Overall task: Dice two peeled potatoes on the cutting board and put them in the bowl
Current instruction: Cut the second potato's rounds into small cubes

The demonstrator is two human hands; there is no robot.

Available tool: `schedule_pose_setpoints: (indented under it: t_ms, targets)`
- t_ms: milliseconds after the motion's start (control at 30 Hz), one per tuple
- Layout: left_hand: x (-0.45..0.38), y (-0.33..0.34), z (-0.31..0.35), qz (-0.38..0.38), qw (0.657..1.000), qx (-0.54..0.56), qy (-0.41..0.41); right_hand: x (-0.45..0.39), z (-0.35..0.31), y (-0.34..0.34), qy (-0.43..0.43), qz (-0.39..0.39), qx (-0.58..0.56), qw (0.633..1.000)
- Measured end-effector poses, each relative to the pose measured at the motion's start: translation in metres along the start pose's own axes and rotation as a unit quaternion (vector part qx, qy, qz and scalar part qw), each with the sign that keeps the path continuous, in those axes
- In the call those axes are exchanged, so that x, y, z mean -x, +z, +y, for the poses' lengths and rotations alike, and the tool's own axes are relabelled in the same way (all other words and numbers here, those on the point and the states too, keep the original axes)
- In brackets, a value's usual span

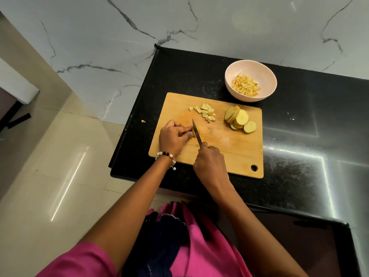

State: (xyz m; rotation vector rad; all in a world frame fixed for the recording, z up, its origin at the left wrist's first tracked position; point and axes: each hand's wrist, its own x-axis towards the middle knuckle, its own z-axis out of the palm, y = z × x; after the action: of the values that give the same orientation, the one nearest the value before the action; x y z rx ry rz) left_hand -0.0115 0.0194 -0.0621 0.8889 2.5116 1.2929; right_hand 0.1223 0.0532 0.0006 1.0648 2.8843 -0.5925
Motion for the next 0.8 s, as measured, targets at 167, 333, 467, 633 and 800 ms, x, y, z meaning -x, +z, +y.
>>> schedule_pose_setpoints:
  t_ms: [167, 333, 467, 633, 800]
  targets:
    - [0.000, 0.002, -0.001, 0.005, 1.000, 0.007, 0.003, -0.004, -0.013, 0.004, -0.019, 0.015, 0.052, 0.998]
    - [0.001, 0.003, 0.002, 0.016, 1.000, 0.006, 0.001, -0.002, -0.018, 0.013, -0.020, 0.054, 0.080, 0.995]
    - [0.003, 0.003, 0.002, 0.026, 1.000, -0.003, -0.001, 0.020, -0.007, 0.021, -0.029, 0.016, 0.057, 0.998]
    - [0.003, 0.000, 0.005, 0.006, 1.000, -0.026, -0.016, 0.021, 0.014, 0.006, -0.013, -0.026, -0.023, 0.999]
    - [0.004, -0.005, 0.011, -0.018, 0.999, -0.039, -0.034, 0.010, 0.023, -0.008, -0.001, 0.020, -0.107, 0.994]
